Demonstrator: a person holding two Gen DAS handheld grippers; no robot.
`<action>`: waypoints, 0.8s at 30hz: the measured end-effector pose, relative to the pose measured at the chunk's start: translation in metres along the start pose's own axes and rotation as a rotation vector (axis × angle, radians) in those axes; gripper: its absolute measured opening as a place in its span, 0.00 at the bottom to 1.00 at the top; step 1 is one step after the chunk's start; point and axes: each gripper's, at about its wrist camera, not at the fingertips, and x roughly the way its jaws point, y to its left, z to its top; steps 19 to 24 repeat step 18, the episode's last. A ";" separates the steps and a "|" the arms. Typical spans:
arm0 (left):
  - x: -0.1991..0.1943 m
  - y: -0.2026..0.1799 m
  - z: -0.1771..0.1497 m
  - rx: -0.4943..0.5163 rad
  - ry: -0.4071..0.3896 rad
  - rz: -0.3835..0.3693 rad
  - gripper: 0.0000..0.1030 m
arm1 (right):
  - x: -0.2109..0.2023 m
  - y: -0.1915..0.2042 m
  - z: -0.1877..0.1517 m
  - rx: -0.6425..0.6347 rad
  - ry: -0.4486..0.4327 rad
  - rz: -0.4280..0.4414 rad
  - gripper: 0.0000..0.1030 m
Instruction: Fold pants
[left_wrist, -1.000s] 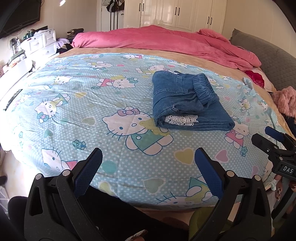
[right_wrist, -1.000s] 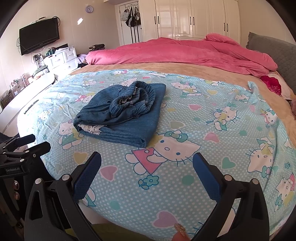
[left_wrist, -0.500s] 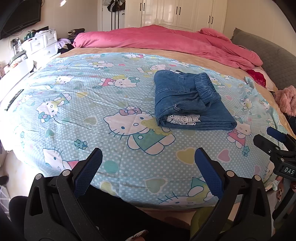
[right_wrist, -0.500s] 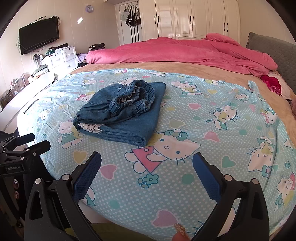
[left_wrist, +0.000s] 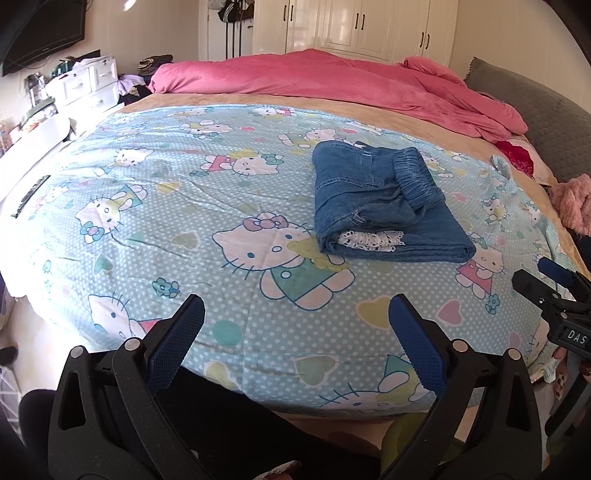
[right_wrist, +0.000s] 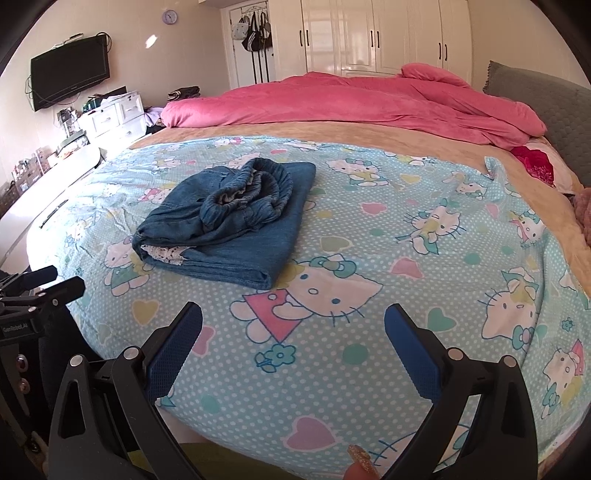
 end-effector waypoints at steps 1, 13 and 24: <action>0.000 0.001 0.001 -0.002 -0.003 0.018 0.91 | 0.000 -0.002 -0.001 0.002 -0.001 -0.008 0.96; 0.034 0.076 0.043 -0.075 0.027 0.177 0.91 | 0.001 -0.125 0.008 0.179 -0.002 -0.261 0.96; 0.104 0.149 0.088 -0.109 0.134 0.338 0.91 | 0.032 -0.227 0.031 0.275 0.080 -0.437 0.96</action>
